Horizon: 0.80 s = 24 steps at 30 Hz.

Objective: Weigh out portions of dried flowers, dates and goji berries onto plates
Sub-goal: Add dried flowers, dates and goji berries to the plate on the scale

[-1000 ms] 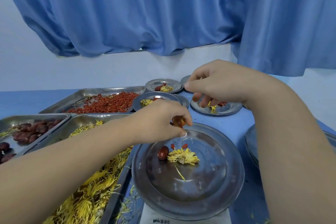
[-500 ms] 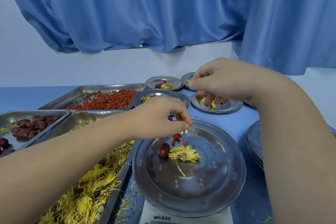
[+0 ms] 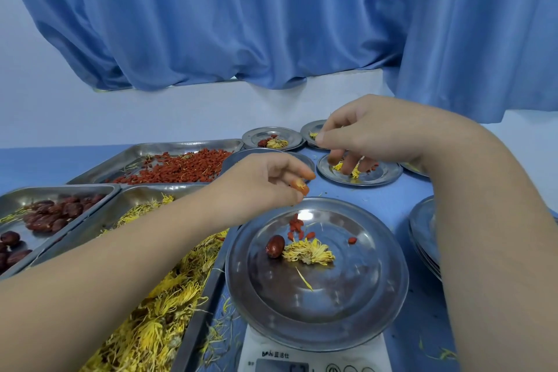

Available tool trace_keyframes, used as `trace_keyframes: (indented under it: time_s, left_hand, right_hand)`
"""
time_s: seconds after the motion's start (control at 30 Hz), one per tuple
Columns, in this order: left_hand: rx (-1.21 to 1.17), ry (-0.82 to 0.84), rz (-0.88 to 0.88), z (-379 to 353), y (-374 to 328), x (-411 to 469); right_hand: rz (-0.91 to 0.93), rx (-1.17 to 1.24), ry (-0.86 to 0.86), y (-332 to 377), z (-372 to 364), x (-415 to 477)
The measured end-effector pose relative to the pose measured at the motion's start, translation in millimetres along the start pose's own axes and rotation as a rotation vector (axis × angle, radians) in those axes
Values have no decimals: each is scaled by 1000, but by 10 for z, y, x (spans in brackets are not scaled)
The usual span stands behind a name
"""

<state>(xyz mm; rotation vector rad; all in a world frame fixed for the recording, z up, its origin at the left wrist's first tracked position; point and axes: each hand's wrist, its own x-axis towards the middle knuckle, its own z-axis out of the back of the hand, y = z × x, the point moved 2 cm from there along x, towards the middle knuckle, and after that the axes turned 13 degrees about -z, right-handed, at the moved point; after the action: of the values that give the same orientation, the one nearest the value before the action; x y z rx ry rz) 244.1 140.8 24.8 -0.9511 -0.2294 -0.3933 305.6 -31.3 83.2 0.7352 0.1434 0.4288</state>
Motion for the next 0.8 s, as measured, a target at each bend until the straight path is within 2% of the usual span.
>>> trace_keyframes:
  time_s: [0.2,0.37,0.6,0.8]
  left_hand:
    - [-36,-24,44,-20,-8,26]
    - [-387,-57,159,16,15,-78]
    - [-727,-254,205,5,-95,-388]
    - [-927,-363,212,12,-135,-709]
  right_hand:
    - [-7,8,-21,-39,59,-12]
    - [-25,11,-52,-70,137,-29]
    - [-52,-107,-69,-17,72,-144]
    - [52,-154,-271,-20,-119,-552]
